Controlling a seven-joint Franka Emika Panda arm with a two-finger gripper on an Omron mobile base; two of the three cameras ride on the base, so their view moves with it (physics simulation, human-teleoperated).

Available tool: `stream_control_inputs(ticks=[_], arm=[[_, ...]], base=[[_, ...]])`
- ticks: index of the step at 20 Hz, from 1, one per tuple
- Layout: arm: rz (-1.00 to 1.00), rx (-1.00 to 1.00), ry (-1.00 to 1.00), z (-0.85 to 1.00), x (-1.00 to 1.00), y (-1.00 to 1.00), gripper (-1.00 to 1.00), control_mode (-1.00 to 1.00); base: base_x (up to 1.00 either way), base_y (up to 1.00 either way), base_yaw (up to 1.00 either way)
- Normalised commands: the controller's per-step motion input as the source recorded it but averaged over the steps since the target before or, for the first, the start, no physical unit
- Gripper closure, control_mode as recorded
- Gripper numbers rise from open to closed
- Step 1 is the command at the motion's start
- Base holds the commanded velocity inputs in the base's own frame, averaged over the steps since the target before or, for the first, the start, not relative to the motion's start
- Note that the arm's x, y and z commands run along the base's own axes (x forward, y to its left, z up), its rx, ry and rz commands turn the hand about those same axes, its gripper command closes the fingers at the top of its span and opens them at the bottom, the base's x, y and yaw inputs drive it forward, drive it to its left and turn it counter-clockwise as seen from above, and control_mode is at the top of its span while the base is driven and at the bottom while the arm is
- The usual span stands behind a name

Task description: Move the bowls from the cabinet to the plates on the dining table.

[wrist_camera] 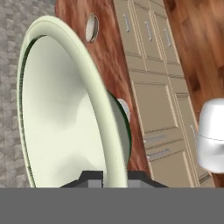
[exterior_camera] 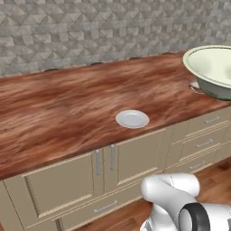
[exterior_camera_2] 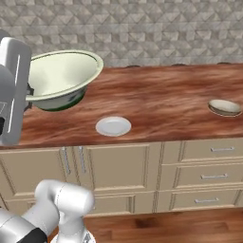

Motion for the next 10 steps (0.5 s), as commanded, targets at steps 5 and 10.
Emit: stream_control_inputs(ticks=[5, 10], arm=[[0.00, 0.00, 0.00, 0.00, 0.00, 0.00, 1.00, 1.00], [0.00, 0.00, 0.00, 0.00, 0.00, 0.00, 1.00, 1.00]], base=[[0.62, 0.05, 0.00], [0.62, 0.00, 0.00]])
